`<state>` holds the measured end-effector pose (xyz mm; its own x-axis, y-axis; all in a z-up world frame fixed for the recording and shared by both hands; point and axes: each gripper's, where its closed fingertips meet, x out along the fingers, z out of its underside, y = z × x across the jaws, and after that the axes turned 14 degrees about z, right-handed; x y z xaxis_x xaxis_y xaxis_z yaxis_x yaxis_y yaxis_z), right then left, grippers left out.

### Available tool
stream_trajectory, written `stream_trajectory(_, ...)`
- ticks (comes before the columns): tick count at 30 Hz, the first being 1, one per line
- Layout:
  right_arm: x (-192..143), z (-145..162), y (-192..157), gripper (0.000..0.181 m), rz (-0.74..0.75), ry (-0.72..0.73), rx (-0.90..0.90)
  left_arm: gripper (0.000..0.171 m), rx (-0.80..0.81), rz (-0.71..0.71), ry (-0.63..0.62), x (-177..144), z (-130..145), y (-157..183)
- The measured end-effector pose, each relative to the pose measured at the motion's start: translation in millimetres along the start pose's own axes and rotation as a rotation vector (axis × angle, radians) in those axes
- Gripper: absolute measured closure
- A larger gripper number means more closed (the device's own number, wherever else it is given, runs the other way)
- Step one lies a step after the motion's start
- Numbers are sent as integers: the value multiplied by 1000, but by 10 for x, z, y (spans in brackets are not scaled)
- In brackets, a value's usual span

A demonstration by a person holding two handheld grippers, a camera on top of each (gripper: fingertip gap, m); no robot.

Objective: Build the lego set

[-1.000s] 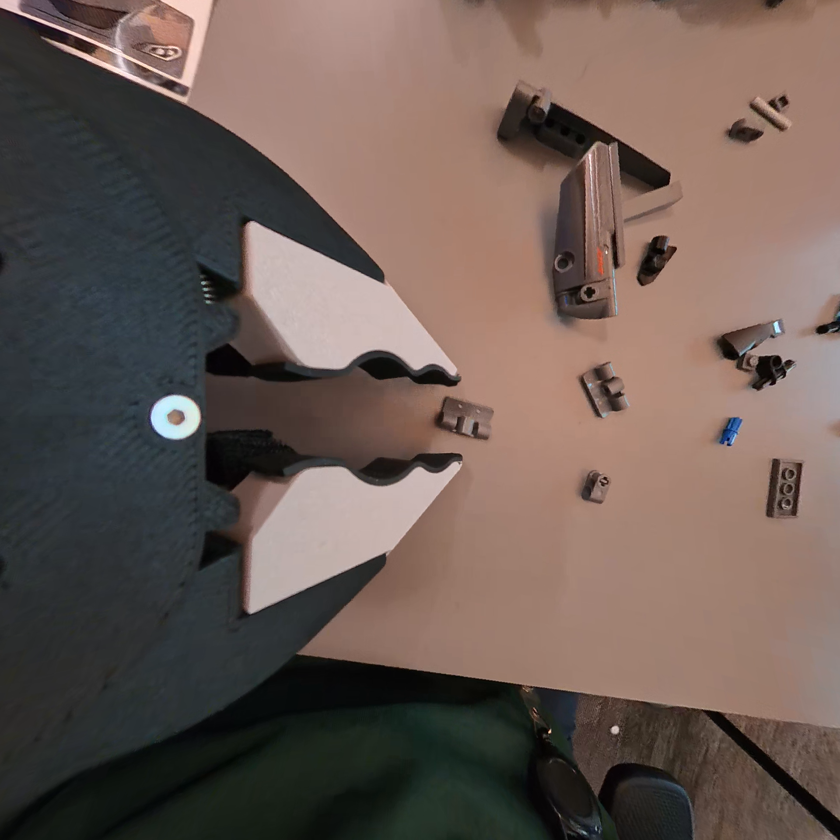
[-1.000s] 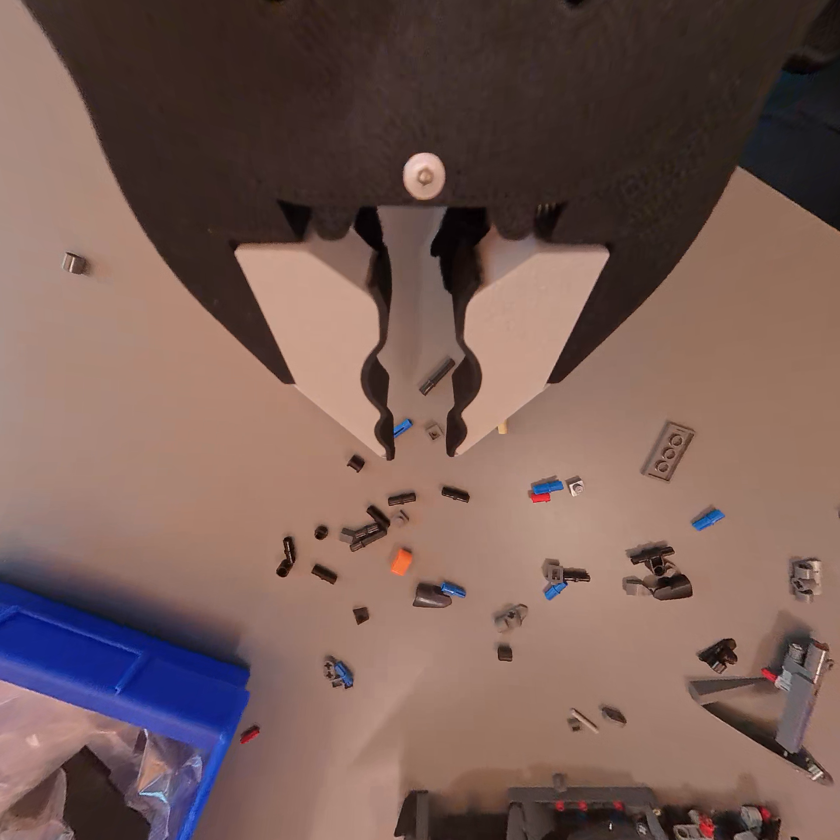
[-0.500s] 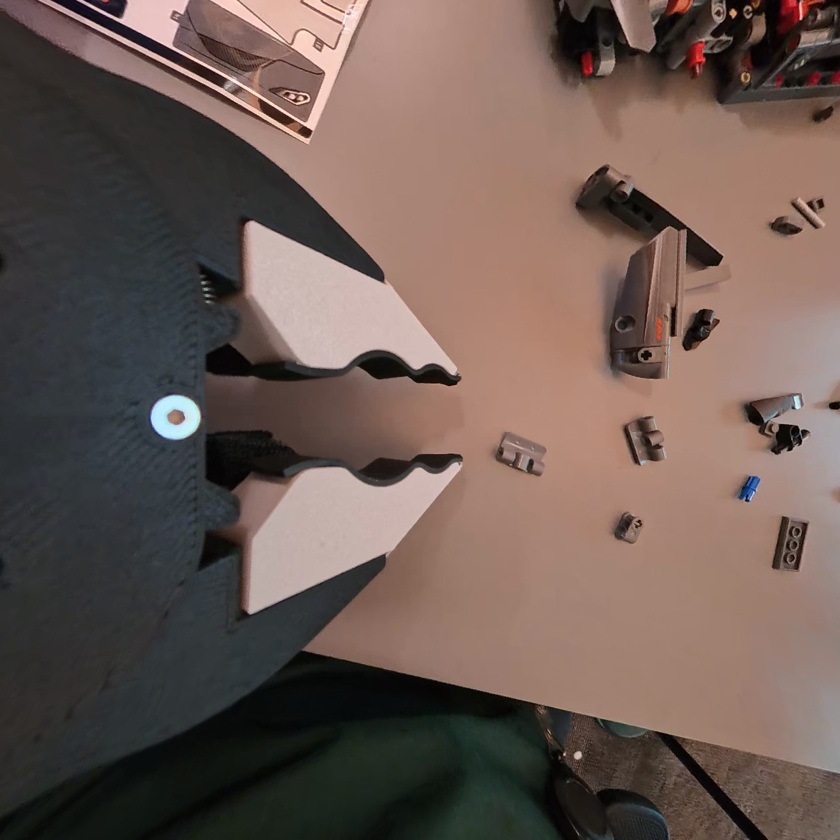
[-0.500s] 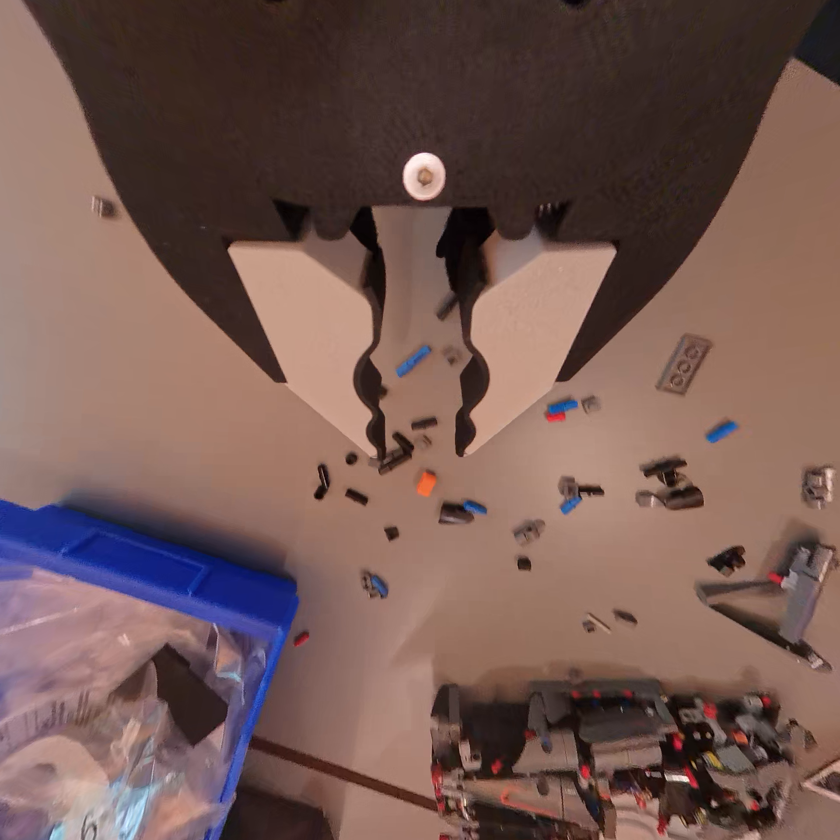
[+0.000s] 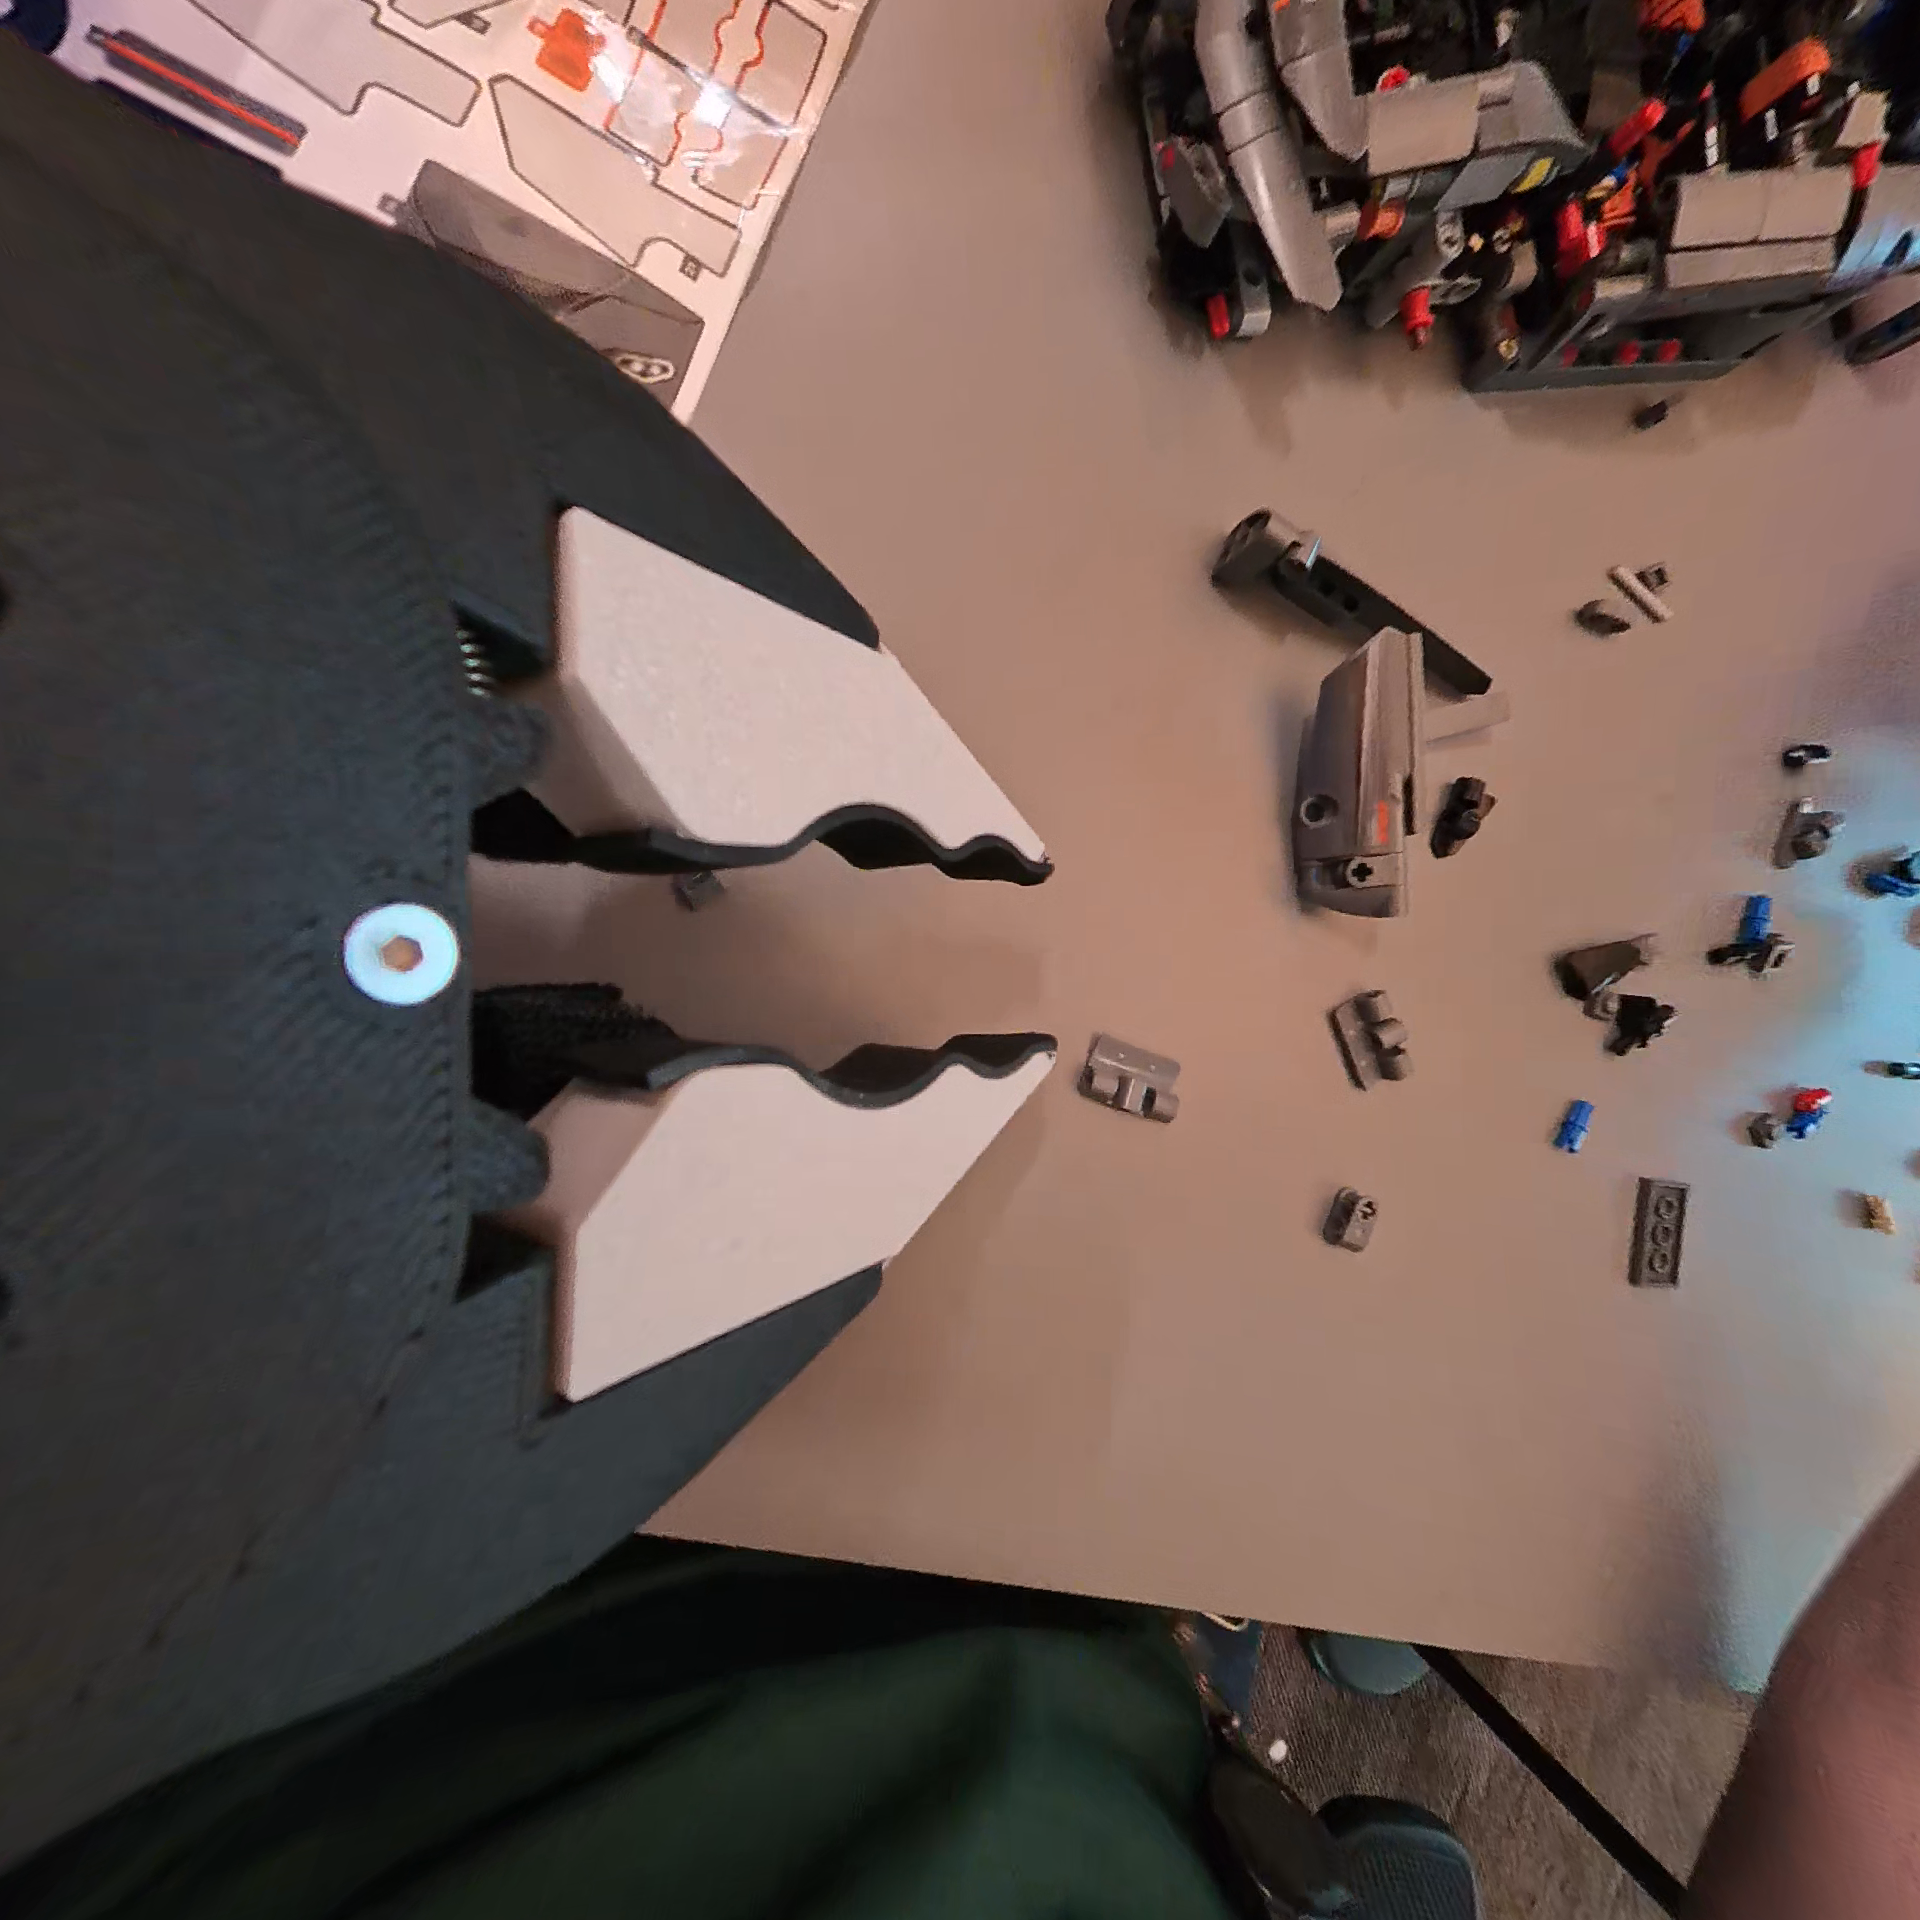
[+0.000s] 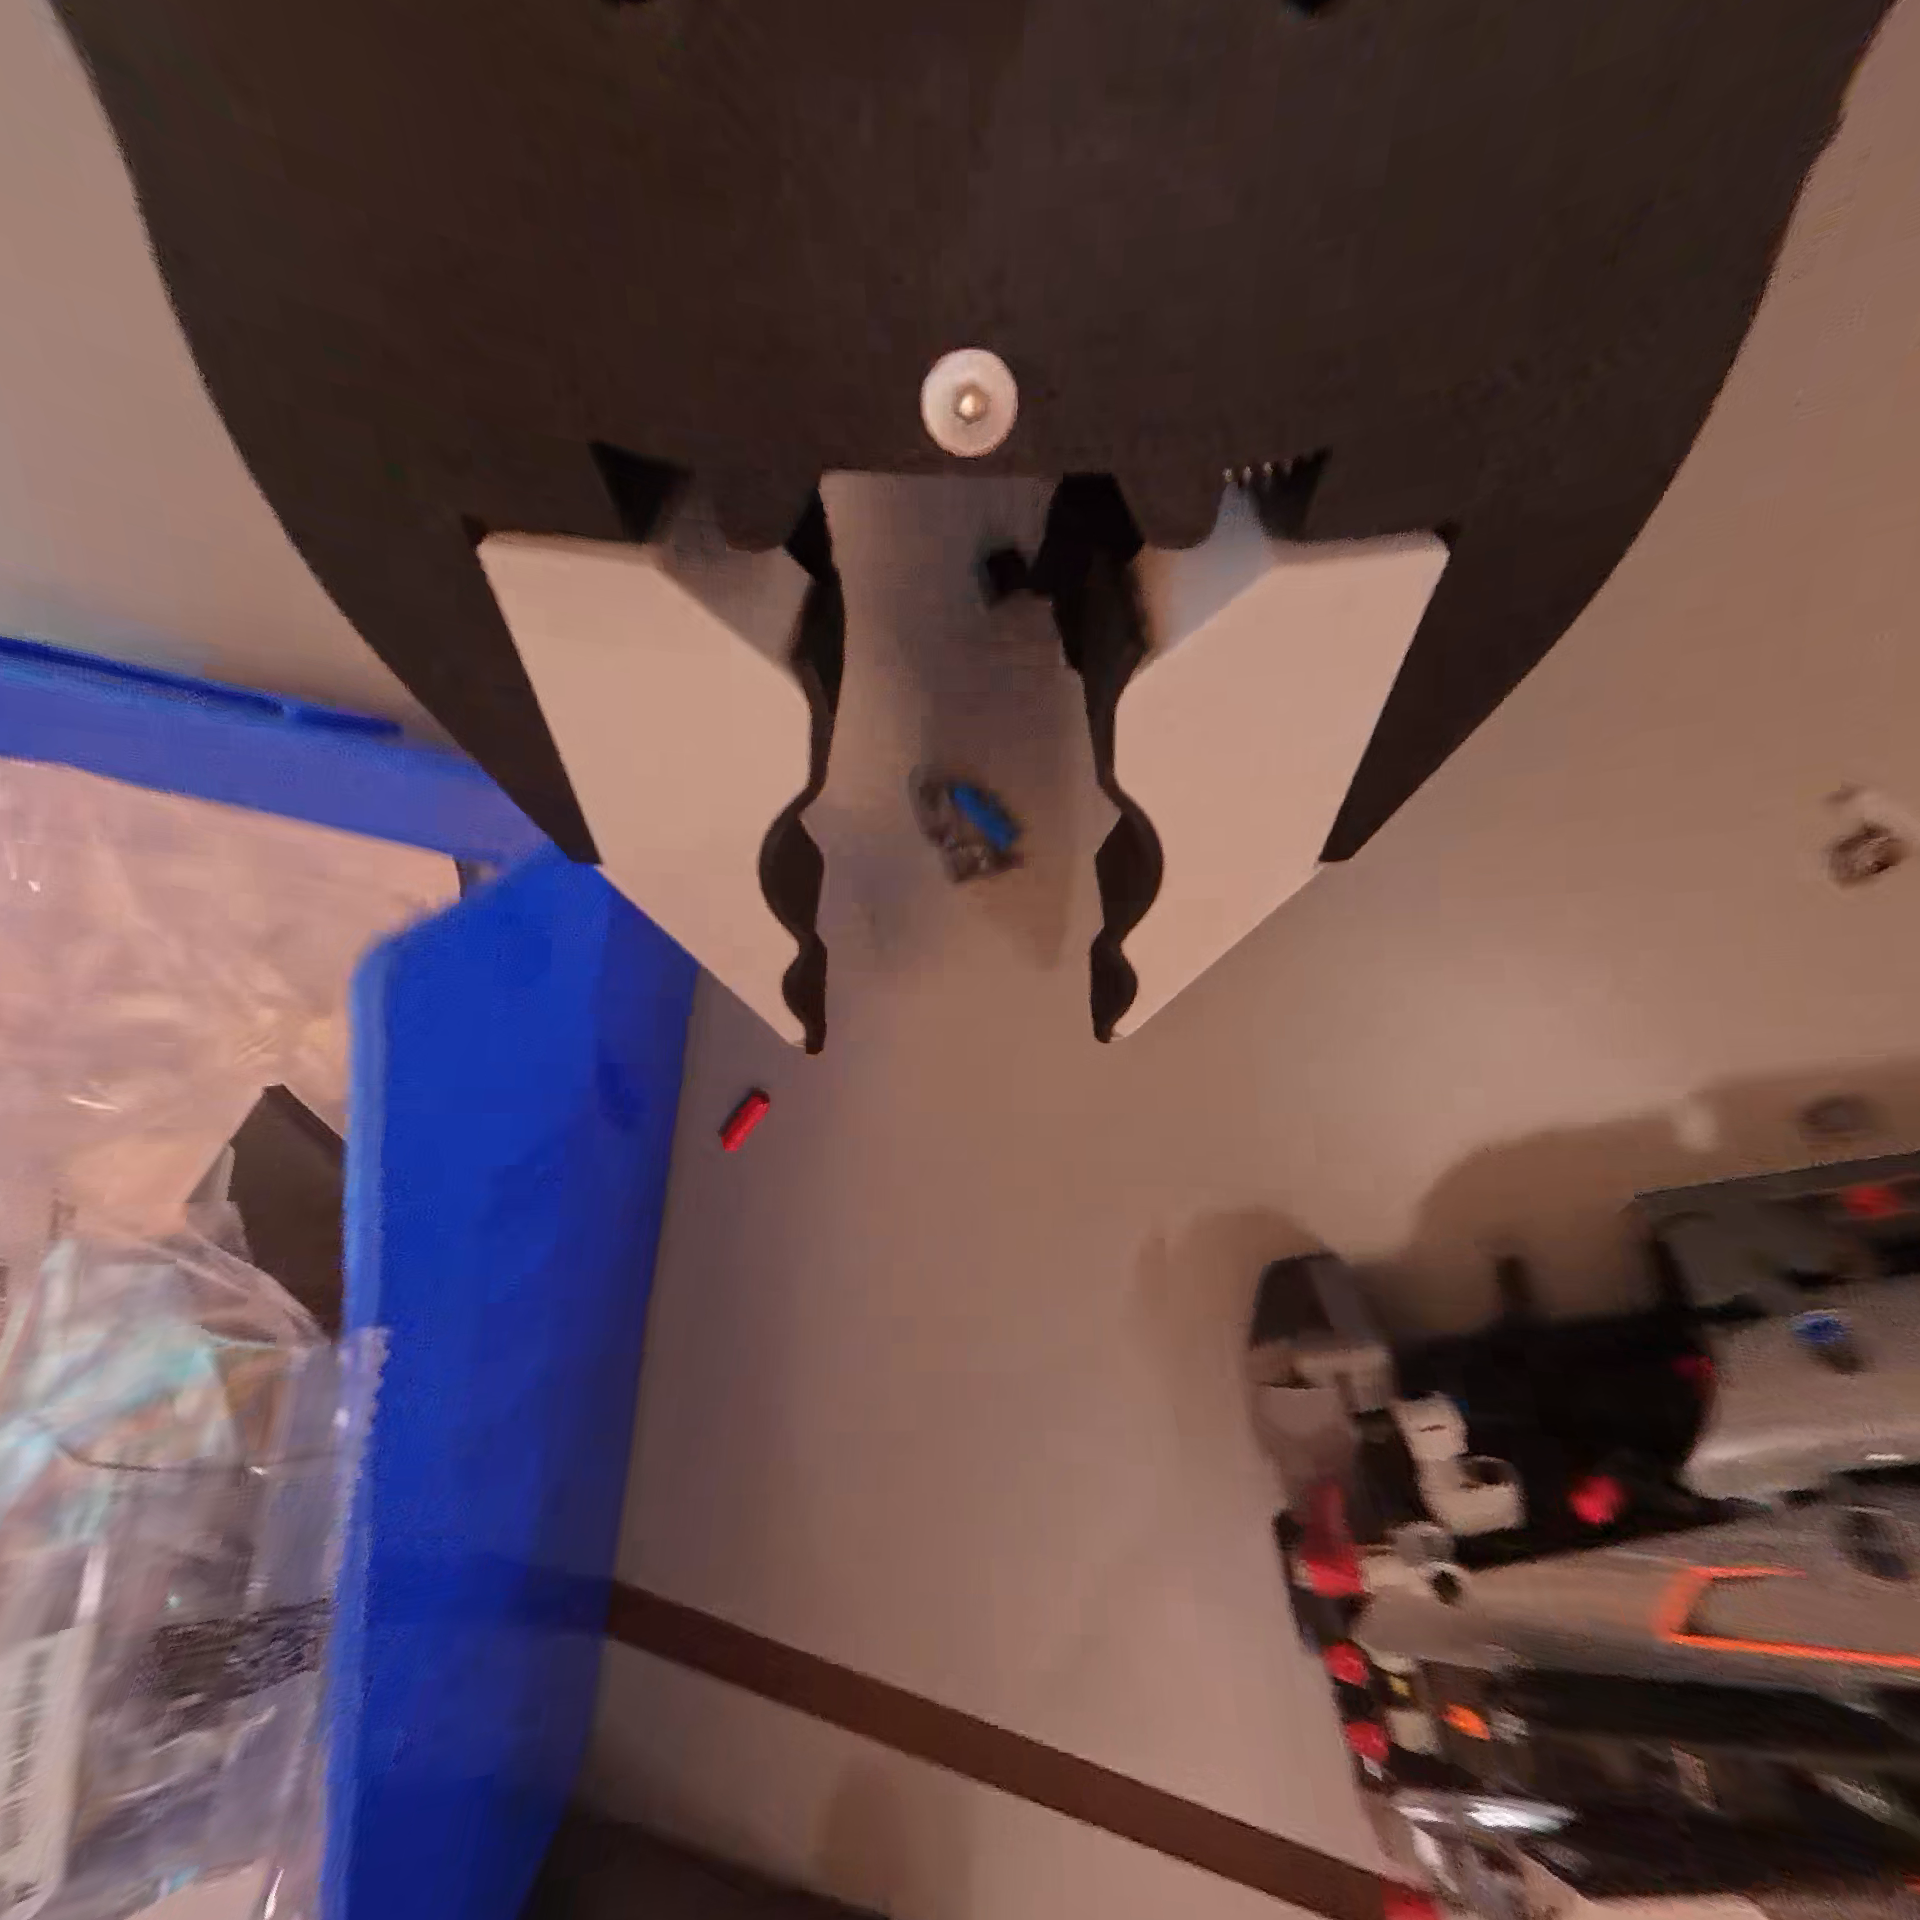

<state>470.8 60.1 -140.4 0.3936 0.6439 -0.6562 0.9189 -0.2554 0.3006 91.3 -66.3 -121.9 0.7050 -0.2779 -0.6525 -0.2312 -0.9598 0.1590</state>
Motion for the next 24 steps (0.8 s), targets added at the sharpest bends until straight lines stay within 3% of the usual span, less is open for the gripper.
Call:
stream_trajectory(3,276,-2,19,128,48,-47,22,145,17,16,31,-19,-48,-7)
stream_trajectory(8,379,-46,174,127,145,-69,52,146,37,45,65,-37,-74,-43)
stream_trajectory(14,445,-15,348,160,196,-89,70,146,43,72,115,-68,-121,-126)
stream_trajectory(24,553,-40,382,180,166,-93,141,148,58,109,172,-132,-199,-144)
